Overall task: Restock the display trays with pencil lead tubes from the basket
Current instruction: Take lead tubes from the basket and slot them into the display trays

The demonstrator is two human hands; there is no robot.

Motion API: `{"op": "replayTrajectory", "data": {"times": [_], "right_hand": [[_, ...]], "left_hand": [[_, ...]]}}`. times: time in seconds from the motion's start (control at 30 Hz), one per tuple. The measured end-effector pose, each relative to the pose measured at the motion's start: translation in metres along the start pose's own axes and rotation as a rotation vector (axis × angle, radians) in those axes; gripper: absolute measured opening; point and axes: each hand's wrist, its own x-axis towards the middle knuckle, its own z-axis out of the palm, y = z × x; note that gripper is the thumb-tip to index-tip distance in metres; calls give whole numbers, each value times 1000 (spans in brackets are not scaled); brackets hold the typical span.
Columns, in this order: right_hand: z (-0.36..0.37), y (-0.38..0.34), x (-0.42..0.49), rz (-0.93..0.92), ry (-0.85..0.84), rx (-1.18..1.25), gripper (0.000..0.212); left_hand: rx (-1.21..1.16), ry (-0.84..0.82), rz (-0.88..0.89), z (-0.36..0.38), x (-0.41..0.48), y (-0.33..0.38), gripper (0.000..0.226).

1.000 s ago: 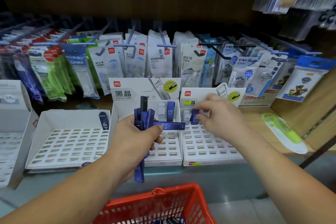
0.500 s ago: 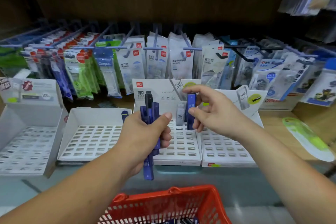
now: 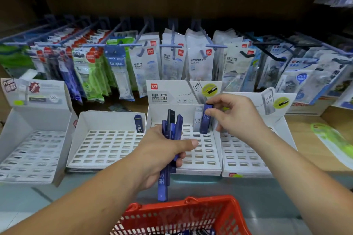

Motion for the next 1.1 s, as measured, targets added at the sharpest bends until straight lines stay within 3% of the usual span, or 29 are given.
{"op": "replayTrajectory", "data": {"times": [0.2,0.37,0.57,0.67,0.73,0.8,0.93,1.0,1.1], "right_hand": [[1,2,5,-70,24,-23,31],[-2,10,7,-115,4,-161,20],[-3,17,4,-135,-45,-298,22],[1,16,1,-221,-8,-500,12],[0,8,-1,-309,50,-613,20],[0,-8,-3,-306,45,-467,31],[5,-43,-14,-49,-302,119,26],[8,-45,-16,-23,-344,155,17],[4,-39,-14,24,-274,243,10]], "left_hand": [[-4,-6,4,-4,1,-3,42],[-2,-14,11,-3,-1,-2,40],[4,-21,0,-1,-4,-1,40],[9,-20,5,1,-4,0,39],[12,-27,4,2,-6,1,38],[19,-54,8,3,-8,2,38],[35,-115,32,5,-12,5,32],[28,-145,41,6,-13,7,28],[19,-136,55,5,-14,7,22]]}}
